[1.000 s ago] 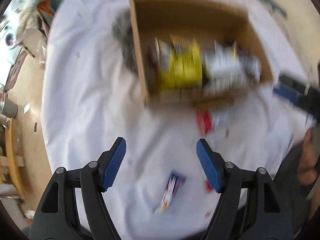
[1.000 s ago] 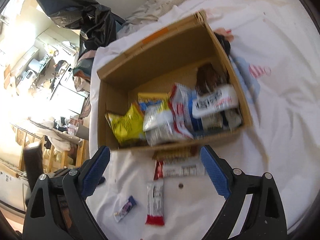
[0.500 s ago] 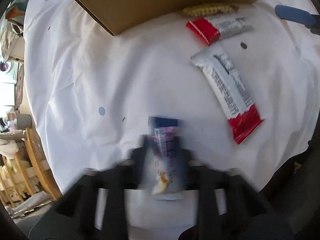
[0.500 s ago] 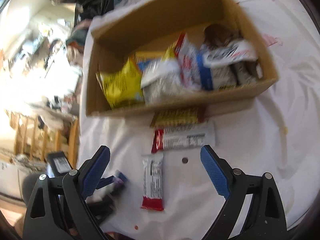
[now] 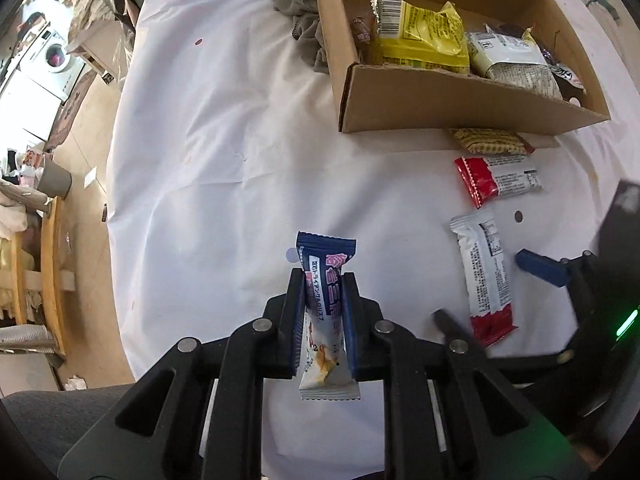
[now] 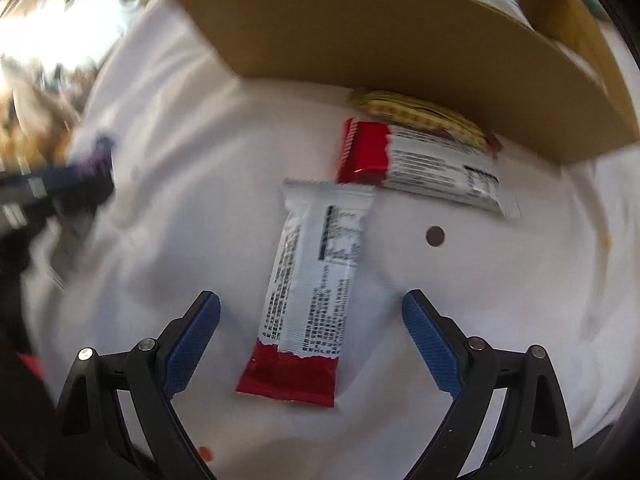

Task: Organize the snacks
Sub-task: 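Grasp the blue snack bar with the left tool while the right tool grasps the white-red bar, then lower both bars into the box and open both tools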

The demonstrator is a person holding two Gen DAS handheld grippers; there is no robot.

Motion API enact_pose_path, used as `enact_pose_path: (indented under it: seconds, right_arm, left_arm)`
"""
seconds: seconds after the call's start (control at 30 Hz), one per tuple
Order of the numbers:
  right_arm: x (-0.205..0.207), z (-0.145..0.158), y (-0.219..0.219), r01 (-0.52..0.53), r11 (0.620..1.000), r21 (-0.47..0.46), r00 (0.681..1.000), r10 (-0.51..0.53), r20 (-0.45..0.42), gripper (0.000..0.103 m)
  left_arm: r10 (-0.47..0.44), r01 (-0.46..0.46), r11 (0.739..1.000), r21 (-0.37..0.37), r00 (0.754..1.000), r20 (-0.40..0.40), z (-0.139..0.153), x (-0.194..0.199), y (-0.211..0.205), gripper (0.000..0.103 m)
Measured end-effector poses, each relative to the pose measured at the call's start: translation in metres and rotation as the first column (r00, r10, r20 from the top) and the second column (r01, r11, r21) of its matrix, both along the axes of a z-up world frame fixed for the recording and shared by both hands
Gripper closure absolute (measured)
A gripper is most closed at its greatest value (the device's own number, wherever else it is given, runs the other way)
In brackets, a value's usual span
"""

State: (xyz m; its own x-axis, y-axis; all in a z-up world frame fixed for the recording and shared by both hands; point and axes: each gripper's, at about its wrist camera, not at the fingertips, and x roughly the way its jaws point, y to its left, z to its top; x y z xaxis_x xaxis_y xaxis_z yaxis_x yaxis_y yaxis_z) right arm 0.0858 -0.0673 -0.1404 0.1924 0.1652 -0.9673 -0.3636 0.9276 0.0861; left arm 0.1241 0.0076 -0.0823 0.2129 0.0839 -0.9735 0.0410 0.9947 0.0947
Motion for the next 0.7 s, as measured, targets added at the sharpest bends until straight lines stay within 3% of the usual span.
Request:
enact_pose_path:
  seconds: [0.1, 0.17, 0.2, 0.23, 0.43, 0.7]
  right_arm:
    - [-0.004, 0.001, 0.003, -0.004, 1.000, -0.011, 1.000, 0.004, 0.026, 0.009]
    - [-0.005, 0.005, 0.001, -0.017, 1.000, -0.006, 0.999, 0.018, 0.041, 0.025]
    - [-0.005, 0.008, 0.000, -0.028, 1.000, -0.003, 0.998, 0.028, 0.052, 0.055]
    - [-0.006, 0.012, 0.002, -0.042, 0.999, 0.007, 0.998, 0.042, 0.046, 0.071]
    - [-0.012, 0.028, -0.010, -0.059, 0.986, 0.153, 0.998, 0.058, 0.009, 0.071]
    - [-0.005, 0.070, -0.048, -0.003, 0.935, 0.354, 0.998, -0.020, 0.060, 0.071]
  left_arm:
    - [0.008, -0.008, 1.000, -0.009, 1.000, 0.010, 0.004, 0.003, 0.000, 0.089]
    - [0.014, -0.014, 1.000, -0.011, 1.000, 0.019, 0.004, 0.001, -0.003, 0.089]
    - [0.016, -0.016, 1.000, -0.011, 1.000, 0.023, 0.006, 0.003, -0.002, 0.089]
    - [0.018, -0.018, 1.000, -0.011, 0.999, 0.027, 0.008, 0.001, 0.000, 0.089]
    - [0.054, -0.053, 0.998, -0.023, 0.998, 0.038, 0.009, 0.004, 0.010, 0.089]
    - [0.131, -0.121, 0.989, -0.091, 0.984, 0.117, 0.026, 0.009, 0.022, 0.089]
